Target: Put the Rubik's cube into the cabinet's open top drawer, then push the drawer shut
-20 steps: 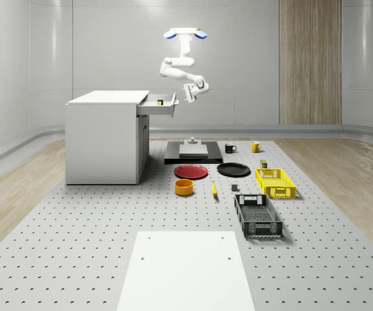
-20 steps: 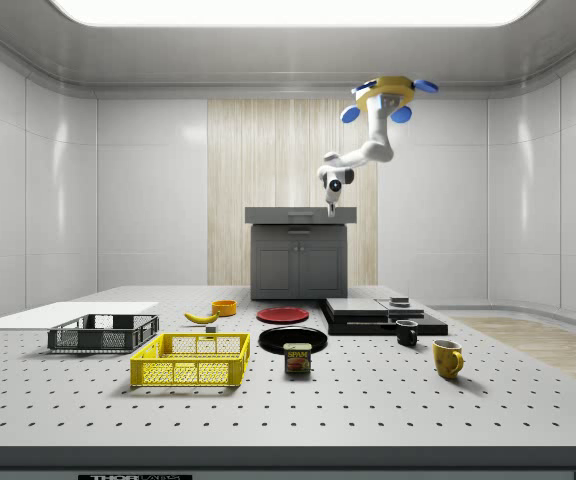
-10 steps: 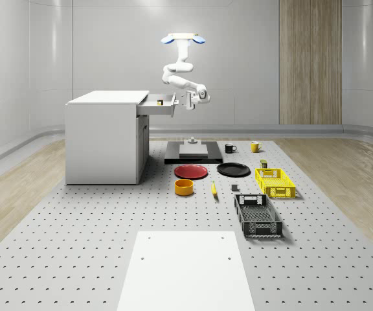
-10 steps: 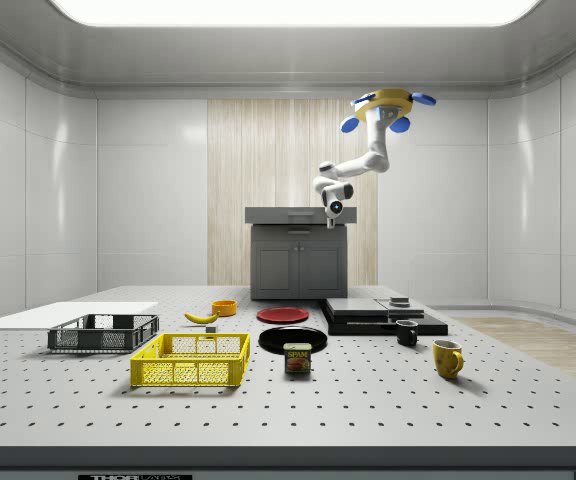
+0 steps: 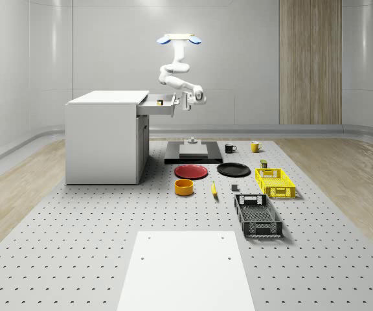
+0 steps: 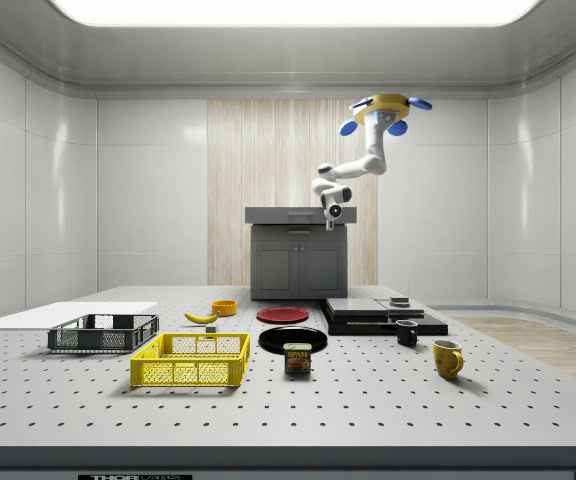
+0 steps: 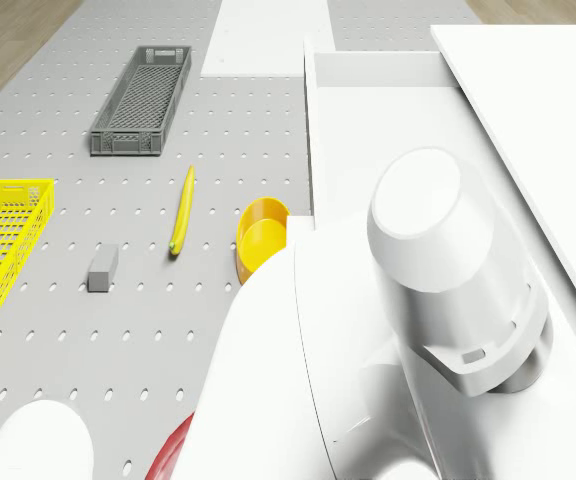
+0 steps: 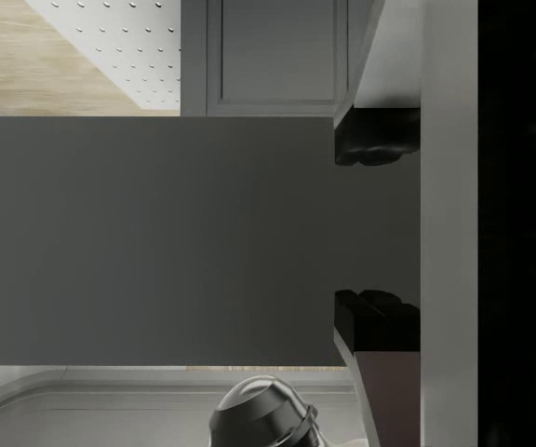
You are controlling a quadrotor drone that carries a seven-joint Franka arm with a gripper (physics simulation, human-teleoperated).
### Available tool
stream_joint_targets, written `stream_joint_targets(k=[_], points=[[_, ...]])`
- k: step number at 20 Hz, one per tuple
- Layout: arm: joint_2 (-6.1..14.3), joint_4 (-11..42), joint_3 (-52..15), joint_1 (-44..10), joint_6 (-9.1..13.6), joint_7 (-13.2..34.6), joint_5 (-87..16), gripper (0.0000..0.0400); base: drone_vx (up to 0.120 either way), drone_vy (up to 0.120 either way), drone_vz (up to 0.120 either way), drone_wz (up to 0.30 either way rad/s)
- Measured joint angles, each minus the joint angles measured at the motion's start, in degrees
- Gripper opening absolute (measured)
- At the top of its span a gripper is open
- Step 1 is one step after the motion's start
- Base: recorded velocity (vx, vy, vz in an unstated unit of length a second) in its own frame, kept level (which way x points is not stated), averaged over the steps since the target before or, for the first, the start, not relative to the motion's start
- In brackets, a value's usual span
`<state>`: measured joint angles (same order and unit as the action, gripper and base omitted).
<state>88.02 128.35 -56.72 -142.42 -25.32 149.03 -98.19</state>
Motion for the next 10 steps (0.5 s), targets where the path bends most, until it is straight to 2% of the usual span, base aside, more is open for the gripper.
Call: stream_joint_targets(k=[4, 6, 7, 8, 10], points=[[0.5, -0.1, 0.2, -0.4, -0.4, 0.3, 0.5, 0.0135, 0.0, -0.11, 0.0, 0.0], [1.9, -0.7, 0.0, 0.7, -1.3, -10.2, -4.7, 0.012, 0.0, 0.0, 0.0, 0.0], [1.8, -0.9, -0.1, 2.1, -1.1, -14.7, -8.8, 0.0115, 0.0, 0.0, 0.0, 0.0], [0.6, -0.4, -0.3, 3.5, 0.2, -14.7, -10.6, 0.0113, 0.0, 0.0, 0.0, 0.0], [0.3, 0.9, 0.1, 4.5, 0.7, -11.8, -9.9, 0.011, 0.0, 0.0, 0.0, 0.0]])
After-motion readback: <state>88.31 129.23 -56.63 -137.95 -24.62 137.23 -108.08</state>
